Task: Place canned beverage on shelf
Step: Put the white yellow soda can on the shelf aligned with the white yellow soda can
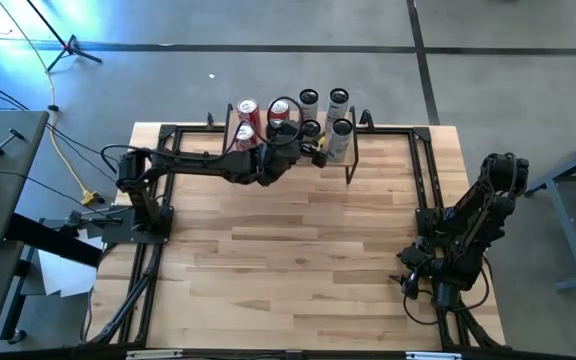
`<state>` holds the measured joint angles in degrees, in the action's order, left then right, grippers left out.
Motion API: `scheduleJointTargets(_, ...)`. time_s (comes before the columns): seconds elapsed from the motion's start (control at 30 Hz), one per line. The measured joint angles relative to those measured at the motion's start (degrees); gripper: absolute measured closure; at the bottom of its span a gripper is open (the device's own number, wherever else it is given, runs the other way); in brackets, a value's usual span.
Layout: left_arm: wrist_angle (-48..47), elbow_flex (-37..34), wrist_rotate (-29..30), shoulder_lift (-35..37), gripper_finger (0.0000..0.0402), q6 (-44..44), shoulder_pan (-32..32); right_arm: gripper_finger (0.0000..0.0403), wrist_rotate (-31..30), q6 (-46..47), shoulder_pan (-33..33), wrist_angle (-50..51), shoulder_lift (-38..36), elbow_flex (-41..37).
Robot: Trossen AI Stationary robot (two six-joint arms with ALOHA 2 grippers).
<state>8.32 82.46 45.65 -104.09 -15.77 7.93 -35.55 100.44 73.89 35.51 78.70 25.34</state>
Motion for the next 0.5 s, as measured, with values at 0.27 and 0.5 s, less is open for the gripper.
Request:
scheduleJointTargets(0.27, 2.4, 0.0, 4.9, 0.0, 0.0081, 2.0, -2.5, 0.0064, 0.0, 0.0, 0.0, 0.0, 0.0, 0.0)
scheduleJointTargets(0.5, 5.7, 0.0, 8.9, 0.0, 0.0082, 7.0, -3.6, 0.0064, 0.0, 0.0, 0.0, 0.0, 0.0, 0.0)
